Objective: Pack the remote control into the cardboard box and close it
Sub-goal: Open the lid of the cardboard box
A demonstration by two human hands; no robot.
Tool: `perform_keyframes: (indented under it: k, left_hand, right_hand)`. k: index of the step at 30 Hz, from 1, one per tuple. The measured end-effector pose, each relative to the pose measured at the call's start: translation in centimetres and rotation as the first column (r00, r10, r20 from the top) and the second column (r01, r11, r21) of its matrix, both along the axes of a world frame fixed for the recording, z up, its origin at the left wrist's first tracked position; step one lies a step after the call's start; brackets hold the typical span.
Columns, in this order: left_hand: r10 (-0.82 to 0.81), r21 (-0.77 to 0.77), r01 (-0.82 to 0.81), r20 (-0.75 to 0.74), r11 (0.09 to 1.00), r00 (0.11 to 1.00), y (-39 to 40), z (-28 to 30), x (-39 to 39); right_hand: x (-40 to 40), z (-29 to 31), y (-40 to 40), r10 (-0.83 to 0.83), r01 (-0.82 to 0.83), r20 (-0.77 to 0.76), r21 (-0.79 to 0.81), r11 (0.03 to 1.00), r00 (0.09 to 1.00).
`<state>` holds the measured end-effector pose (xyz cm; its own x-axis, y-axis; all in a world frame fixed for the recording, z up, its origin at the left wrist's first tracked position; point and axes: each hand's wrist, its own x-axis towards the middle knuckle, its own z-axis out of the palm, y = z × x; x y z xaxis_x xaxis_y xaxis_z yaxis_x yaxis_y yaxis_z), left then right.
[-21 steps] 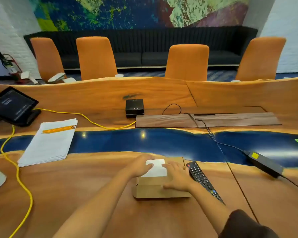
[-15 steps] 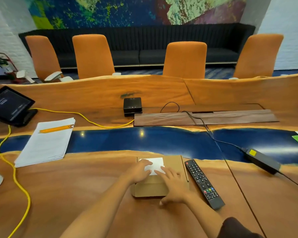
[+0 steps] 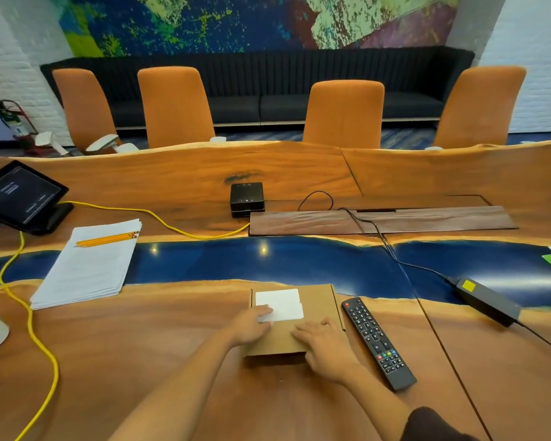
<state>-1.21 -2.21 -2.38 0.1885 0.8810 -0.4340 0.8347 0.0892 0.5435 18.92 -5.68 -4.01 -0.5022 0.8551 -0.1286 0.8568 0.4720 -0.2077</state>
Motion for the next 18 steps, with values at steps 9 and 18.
perform_keyframes:
  k: [9, 18]
  left_hand:
    - [-0.051, -0.082, 0.059, 0.090, 0.995, 0.995, 0.4, 2.1, 0.1]
    - [-0.067, 0.148, 0.051, 0.107, 0.988, 0.992, 2.1, 5.2, 0.4]
  right_hand:
    - [0.0, 2.4, 1.0, -0.116, 0.134, -0.211, 0.073, 0.988, 0.971]
    - [-0.5, 5.7, 2.7, -0.064, 0.202, -0.376, 0.340, 0.919, 0.925]
